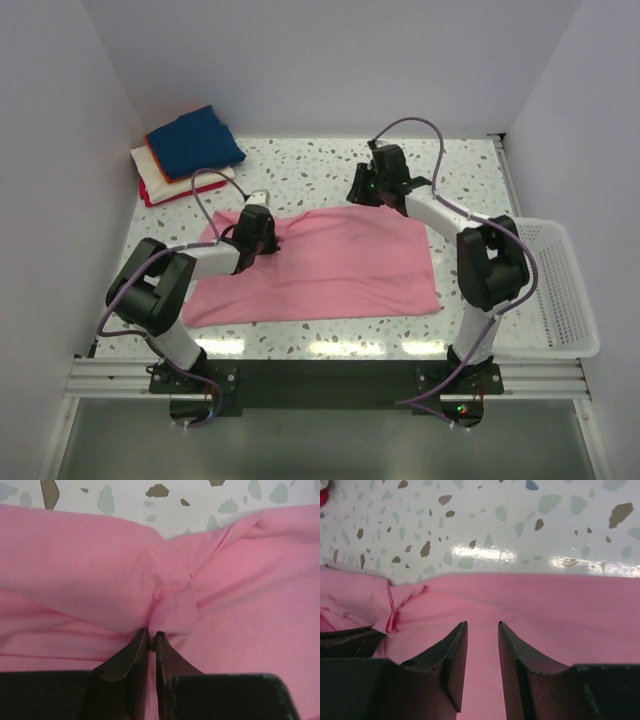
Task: Fold and stack the t-shirts
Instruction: Fold the tshirt
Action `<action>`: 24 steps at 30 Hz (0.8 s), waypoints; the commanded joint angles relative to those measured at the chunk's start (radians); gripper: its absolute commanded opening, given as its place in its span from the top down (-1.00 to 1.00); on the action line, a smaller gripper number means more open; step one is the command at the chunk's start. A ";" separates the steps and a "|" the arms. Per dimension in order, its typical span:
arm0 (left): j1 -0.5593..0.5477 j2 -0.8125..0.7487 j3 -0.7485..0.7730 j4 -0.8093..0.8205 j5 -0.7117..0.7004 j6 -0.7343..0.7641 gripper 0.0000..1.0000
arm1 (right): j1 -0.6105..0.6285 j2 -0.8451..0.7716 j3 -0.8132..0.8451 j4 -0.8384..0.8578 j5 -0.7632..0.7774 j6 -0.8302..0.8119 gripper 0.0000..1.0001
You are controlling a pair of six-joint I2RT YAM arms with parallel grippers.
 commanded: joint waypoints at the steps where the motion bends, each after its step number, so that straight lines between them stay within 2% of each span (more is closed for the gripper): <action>1: -0.016 -0.065 -0.069 0.168 -0.012 -0.108 0.71 | 0.062 0.041 0.071 0.068 -0.064 -0.060 0.28; 9: -0.017 -0.070 -0.126 0.260 0.037 -0.129 0.33 | 0.168 0.234 0.235 0.141 -0.152 -0.081 0.04; 11: -0.017 -0.083 -0.126 0.262 0.045 -0.125 0.19 | 0.194 0.309 0.312 0.141 -0.172 -0.081 0.00; 13: -0.017 -0.117 -0.120 0.253 0.047 -0.122 0.14 | 0.215 0.354 0.393 0.135 -0.184 -0.077 -0.01; 19: -0.017 -0.287 -0.115 0.147 -0.034 -0.125 0.06 | 0.249 0.495 0.525 0.131 -0.185 -0.061 -0.04; 24: -0.014 -0.404 -0.091 0.003 -0.118 -0.143 -0.04 | 0.262 0.556 0.558 0.140 -0.208 -0.035 -0.10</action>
